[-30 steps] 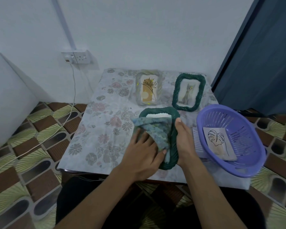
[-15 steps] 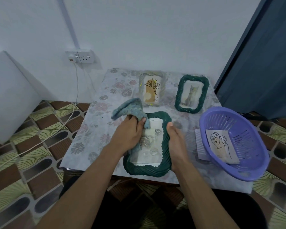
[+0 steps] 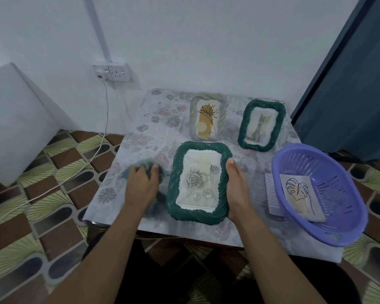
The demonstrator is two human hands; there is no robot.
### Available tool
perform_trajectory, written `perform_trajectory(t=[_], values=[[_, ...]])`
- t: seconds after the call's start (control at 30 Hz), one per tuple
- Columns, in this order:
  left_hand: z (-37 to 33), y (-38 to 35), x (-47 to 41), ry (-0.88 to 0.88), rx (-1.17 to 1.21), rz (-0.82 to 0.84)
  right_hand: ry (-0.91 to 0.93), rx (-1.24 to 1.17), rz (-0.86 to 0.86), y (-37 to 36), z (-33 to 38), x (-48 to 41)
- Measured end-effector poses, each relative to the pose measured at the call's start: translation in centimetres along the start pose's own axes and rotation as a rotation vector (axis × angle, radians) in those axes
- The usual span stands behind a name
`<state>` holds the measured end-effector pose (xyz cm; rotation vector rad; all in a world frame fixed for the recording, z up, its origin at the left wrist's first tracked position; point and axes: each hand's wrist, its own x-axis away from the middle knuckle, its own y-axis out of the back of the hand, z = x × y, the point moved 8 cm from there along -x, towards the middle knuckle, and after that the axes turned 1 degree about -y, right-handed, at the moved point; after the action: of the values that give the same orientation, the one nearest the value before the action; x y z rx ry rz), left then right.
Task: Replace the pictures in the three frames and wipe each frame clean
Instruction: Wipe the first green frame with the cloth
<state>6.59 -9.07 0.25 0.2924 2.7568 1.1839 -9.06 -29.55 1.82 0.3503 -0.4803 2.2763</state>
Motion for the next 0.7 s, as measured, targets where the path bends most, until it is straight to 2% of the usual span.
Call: perform_trajectory(t=[0.17,0.3,0.47,0.57,0.7], values=[[3.5,-1.6,0.2,-0.014,-0.186,0.05,-0.017,-0.023,-0.01,-0.4,-0.1,-0.9],[4.3,-3.0,1.2,-0.125,-0.394,0.136,-0.011,-0.044,-0.004,-0.3,0.3,-1.5],[3.9,-2.7,1.1,-0.072,-0.588,0.128,-0.005,-0.09,-0.003,-0.1,0.6,-2.2],[2.4,-1.7,1.1,-0.064,-0.526,0.071,-0.003,-0.109,0.001,-0.2,0.5,-2.2],[-1.1,0.5,2.7,-0.066,-0.063,-0.122,-0.01,-0.136,-0.038,0.0,0.5,-2.3]])
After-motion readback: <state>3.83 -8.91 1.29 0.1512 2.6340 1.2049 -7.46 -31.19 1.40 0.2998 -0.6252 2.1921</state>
